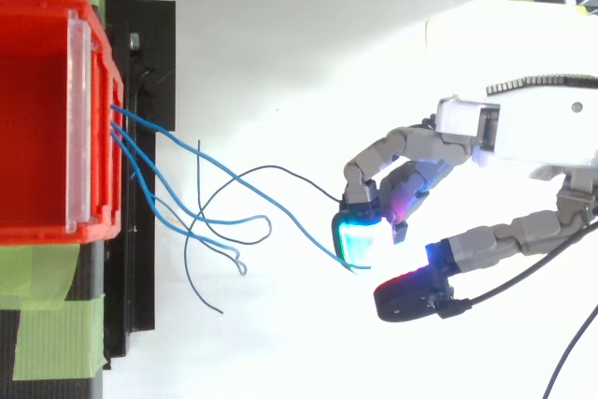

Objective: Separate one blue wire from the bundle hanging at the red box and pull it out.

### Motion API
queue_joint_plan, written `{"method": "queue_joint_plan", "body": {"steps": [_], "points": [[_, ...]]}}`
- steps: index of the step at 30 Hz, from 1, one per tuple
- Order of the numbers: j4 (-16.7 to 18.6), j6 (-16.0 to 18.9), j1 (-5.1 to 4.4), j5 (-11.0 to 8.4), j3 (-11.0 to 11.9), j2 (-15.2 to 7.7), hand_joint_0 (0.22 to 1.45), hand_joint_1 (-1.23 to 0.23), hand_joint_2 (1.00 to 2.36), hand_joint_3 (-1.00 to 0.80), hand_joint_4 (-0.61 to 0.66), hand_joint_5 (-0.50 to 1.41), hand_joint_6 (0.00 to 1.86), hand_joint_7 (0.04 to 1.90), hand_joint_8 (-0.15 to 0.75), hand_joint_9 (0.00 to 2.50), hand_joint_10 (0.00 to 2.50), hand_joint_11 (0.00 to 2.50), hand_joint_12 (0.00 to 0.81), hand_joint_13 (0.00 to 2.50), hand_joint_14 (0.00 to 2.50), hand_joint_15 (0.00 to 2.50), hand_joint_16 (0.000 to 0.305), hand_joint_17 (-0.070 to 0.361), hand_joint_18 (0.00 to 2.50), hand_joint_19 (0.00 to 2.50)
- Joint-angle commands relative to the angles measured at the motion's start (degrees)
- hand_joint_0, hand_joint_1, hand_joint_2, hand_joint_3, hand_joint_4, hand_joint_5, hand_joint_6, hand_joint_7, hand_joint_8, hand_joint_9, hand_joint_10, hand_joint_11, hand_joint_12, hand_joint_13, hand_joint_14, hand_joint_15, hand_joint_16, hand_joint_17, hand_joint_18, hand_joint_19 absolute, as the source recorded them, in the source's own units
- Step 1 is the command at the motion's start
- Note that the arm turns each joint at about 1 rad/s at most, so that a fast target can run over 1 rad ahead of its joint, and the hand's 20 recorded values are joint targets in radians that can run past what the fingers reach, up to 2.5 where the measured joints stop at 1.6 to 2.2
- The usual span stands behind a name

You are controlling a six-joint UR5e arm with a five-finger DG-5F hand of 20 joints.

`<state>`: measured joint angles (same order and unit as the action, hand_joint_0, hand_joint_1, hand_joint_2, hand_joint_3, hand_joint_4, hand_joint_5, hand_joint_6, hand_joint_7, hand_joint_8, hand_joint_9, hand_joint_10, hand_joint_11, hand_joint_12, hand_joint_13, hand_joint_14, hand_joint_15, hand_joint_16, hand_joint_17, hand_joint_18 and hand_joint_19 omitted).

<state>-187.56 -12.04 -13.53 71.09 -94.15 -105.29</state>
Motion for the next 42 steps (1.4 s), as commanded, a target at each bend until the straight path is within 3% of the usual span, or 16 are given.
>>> {"method": "queue_joint_plan", "body": {"steps": [1, 6, 9, 10, 14, 22, 31, 42], "points": [[-0.9, 0.0, -0.18, 0.10, 0.0, 0.0, 0.50, -0.80, 1.47, 0.01, -0.20, -0.07, 0.87, 1.19, 0.389, 0.89, 0.01, 0.53, 0.536, 0.63, 0.01, 0.41, 0.076, 0.172, 0.83, 0.29], [-0.9, 0.0, -0.18, 0.18, -0.2, 0.0, 0.50, -0.80, 1.47, 0.01, -0.20, -0.07, 0.87, 1.19, 0.386, 0.89, 0.01, 0.54, 0.535, 0.63, 0.01, 0.41, 0.076, 0.172, 0.83, 0.28], [0.4, 0.0, -0.36, 0.01, -3.5, 1.4, 0.50, -0.80, 1.46, 0.01, -0.20, -0.07, 0.87, 1.20, 0.388, 0.89, 0.01, 0.53, 0.534, 0.62, 0.01, 0.41, 0.076, 0.171, 0.83, 0.28], [5.4, 0.4, -0.80, -1.66, -6.7, 3.2, 0.50, -0.81, 1.46, 0.01, -0.20, -0.07, 0.87, 1.19, 0.389, 0.89, 0.01, 0.54, 0.534, 0.62, 0.01, 0.41, 0.076, 0.171, 0.83, 0.28], [10.2, 1.5, -1.41, -4.39, -8.9, 4.0, 0.50, -0.80, 1.46, 0.01, -0.20, -0.07, 0.88, 1.19, 0.389, 0.89, 0.01, 0.54, 0.535, 0.63, 0.01, 0.41, 0.076, 0.171, 0.83, 0.28], [10.9, 3.3, -1.59, -5.00, -8.9, 4.0, 0.50, -0.80, 1.46, 0.01, -0.20, -0.07, 0.88, 1.19, 0.389, 0.90, 0.01, 0.53, 0.534, 0.63, 0.01, 0.41, 0.076, 0.171, 0.83, 0.28], [11.0, 0.5, -1.59, -4.83, -8.9, 4.0, 0.51, -0.80, 1.45, 0.01, -0.20, -0.07, 0.88, 1.18, 0.389, 0.90, 0.01, 0.53, 0.533, 0.63, 0.01, 0.40, 0.076, 0.171, 0.83, 0.29], [11.0, 0.4, -1.59, -4.91, -9.0, 4.0, 0.51, -0.81, 1.46, 0.01, -0.21, -0.07, 0.88, 1.19, 0.392, 0.91, 0.01, 0.53, 0.534, 0.63, 0.01, 0.41, 0.076, 0.171, 0.83, 0.29]]}}
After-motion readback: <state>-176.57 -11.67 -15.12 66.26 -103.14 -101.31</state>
